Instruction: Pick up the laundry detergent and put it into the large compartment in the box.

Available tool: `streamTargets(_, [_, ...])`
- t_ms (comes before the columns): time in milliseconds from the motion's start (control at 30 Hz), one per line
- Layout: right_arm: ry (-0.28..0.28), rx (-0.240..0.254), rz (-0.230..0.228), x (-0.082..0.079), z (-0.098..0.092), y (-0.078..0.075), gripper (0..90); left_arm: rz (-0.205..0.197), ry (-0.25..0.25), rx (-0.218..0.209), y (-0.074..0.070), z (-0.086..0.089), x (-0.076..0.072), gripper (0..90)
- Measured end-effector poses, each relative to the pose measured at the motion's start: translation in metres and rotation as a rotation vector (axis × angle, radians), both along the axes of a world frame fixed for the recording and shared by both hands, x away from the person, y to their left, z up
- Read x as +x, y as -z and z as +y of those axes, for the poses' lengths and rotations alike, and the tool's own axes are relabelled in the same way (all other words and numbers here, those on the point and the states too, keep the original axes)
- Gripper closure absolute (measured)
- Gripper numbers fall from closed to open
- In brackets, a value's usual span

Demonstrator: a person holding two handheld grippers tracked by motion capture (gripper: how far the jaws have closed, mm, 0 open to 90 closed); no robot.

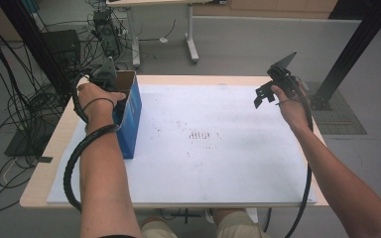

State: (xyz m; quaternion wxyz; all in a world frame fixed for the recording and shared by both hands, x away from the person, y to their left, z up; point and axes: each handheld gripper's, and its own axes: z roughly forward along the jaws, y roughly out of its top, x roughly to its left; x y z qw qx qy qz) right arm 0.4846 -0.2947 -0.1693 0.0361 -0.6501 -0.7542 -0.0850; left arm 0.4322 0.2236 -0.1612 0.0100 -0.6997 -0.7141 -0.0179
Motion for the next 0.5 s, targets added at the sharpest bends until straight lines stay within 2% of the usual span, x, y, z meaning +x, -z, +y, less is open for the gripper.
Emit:
streamTargets(67, [0.000,-0.002,0.000,0.0000,0.0001,0.0002,5.8,-0.016,0.001,0.006,0.0013,-0.0016,-0.0029,37.4])
streamTargets(500, [0.000,-0.007,0.002,0.0002,0.0020,0.0005,5.8,-0.024,0.003,0.004,0.0026,-0.0001,-0.0032,37.3])
